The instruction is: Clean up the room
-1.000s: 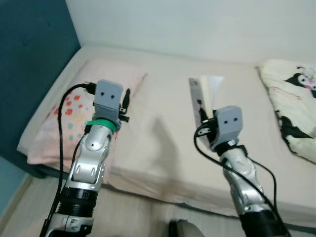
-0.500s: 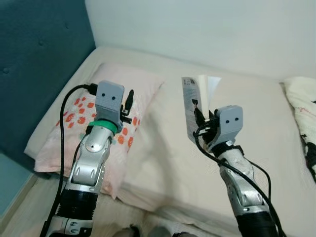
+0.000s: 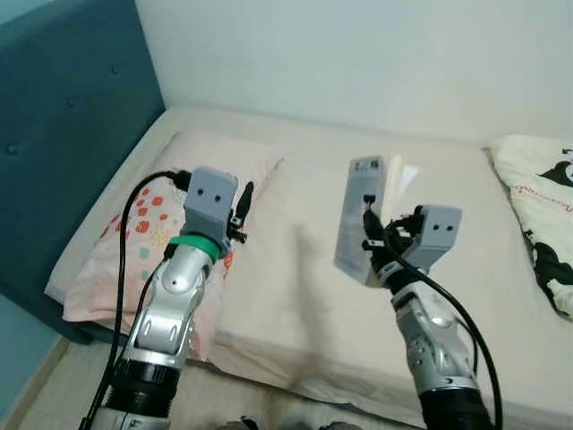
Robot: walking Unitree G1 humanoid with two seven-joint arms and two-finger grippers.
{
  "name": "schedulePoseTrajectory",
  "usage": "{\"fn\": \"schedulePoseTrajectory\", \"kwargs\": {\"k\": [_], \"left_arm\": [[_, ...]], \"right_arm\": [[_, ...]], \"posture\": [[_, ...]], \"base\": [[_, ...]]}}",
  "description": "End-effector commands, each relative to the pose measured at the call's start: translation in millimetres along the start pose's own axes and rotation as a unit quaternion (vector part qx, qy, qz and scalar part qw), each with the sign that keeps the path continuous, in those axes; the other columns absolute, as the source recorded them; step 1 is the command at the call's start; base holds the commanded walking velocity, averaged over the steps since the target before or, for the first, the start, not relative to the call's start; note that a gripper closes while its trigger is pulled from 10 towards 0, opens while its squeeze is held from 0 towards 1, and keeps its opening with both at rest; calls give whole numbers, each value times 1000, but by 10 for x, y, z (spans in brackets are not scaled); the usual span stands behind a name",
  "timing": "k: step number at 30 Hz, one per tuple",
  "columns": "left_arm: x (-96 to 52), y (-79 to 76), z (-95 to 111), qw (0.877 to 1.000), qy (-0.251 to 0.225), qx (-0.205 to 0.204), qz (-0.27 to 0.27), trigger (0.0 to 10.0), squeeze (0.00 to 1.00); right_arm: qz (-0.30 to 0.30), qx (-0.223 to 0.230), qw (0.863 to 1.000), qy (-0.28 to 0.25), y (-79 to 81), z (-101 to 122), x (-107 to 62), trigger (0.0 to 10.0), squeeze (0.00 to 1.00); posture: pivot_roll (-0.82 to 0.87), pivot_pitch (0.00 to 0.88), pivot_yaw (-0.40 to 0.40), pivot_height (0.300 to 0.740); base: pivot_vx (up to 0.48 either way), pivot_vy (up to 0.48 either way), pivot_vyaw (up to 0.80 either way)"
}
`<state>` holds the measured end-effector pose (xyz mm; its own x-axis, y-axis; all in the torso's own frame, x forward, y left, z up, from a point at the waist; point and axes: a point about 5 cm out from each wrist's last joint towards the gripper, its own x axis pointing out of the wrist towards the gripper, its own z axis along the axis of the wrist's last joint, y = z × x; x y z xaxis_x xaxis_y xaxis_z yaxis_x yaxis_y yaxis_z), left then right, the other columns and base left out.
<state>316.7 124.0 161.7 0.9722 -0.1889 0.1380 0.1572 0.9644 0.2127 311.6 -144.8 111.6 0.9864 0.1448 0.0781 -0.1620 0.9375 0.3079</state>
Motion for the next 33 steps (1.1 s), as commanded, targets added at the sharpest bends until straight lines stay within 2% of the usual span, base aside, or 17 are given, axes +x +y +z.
{"fn": "schedulePoseTrajectory", "kwargs": {"k": [1, 7, 19, 23, 25, 26, 28, 33], "left_arm": [[-40, -24, -106, 1000, 19, 5, 1, 10000, 0], [-121, -6, -140, 1000, 27, 6, 6, 10000, 0], [-175, 51, -145, 999, 28, 11, 14, 10000, 0], [-178, 52, -141, 999, 28, 12, 13, 10000, 0], [-189, 61, -119, 999, 28, 13, 11, 10000, 0], [-191, 65, -113, 999, 28, 14, 11, 10000, 0], [-194, 72, -99, 999, 27, 14, 10, 10000, 0], [-196, 108, -44, 1000, 23, 16, 10, 10000, 0]], "right_arm": [[13, 17, 1000, -15, 44, 67, 57, 10000, 0], [34, 87, 996, -10, 124, 43, 88, 10000, 0], [41, 127, 991, 3, 152, -12, 116, 10000, 0], [46, 143, 989, 7, 159, -22, 117, 10000, 0], [86, 236, 968, 16, 218, -13, 118, 10000, 0], [100, 268, 958, 16, 240, 3, 118, 10000, 0], [125, 306, 944, 18, 274, 24, 119, 10000, 0], [170, 364, 916, 20, 317, 39, 139, 10000, 0]], "posture": [[-74, 0, 61, 699], [-44, 15, 53, 669], [-27, 39, 60, 614], [-27, 42, 62, 609], [-19, 62, 70, 599], [-19, 62, 70, 599], [-18, 65, 72, 599], [1, 97, 84, 599]], "base": [[0, 0, 0], [0, 0, 0], [0, 0, 0], [0, 0, 0], [0, 0, 0], [0, 0, 0], [0, 0, 0], [0, 0, 0]]}}
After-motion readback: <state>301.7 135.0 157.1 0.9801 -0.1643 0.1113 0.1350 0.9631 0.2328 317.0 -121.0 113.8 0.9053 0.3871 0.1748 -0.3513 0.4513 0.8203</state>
